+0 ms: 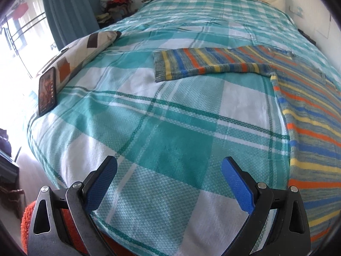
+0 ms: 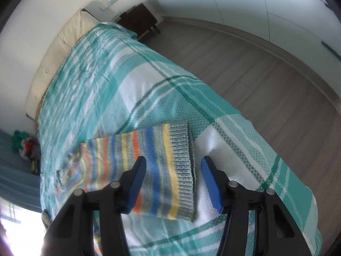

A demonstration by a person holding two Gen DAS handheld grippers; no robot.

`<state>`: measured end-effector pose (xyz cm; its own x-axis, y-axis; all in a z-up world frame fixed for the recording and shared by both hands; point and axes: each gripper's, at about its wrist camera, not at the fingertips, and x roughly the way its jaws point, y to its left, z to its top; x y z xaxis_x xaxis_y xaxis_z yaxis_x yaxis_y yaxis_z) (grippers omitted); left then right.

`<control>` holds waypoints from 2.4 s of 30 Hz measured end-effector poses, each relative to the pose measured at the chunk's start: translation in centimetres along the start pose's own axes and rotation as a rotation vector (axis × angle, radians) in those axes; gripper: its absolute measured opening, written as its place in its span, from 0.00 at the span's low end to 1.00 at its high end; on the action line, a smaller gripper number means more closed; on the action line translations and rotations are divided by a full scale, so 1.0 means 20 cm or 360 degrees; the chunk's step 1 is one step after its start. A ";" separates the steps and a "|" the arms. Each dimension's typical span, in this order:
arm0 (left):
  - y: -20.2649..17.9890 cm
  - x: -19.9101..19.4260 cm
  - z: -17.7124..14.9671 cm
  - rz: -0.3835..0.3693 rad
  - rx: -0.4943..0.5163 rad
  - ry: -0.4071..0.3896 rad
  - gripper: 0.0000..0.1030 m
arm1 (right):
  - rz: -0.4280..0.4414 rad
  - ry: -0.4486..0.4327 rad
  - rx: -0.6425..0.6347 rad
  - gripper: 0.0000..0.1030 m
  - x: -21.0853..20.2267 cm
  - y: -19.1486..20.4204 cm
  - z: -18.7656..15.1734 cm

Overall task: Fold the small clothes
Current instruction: 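Close the right gripper on the striped sleeve cuff, then lay the sleeve across the sweater body with the right gripper and release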

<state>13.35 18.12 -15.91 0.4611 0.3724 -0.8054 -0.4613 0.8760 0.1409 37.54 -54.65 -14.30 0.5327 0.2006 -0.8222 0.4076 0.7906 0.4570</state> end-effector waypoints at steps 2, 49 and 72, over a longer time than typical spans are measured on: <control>-0.02 0.03 -0.01 -0.0002 0.0020 0.0030 0.96 | -0.0050 0.0062 -0.0047 0.32 0.06 0.01 0.00; -0.08 0.09 -0.02 -0.0028 0.0049 0.0052 0.98 | 0.0227 0.0541 -0.1242 0.19 0.23 1.08 -0.89; -0.05 0.10 -0.08 -0.0095 0.0039 0.0068 1.00 | -0.0222 0.0017 -0.0947 0.31 -0.30 0.63 -1.46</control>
<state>13.49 17.52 -18.54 0.4542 0.3065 -0.8365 -0.4152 0.9036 0.1056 17.84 -28.85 -13.58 0.4956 0.0749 -0.8653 -0.0129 0.9968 0.0789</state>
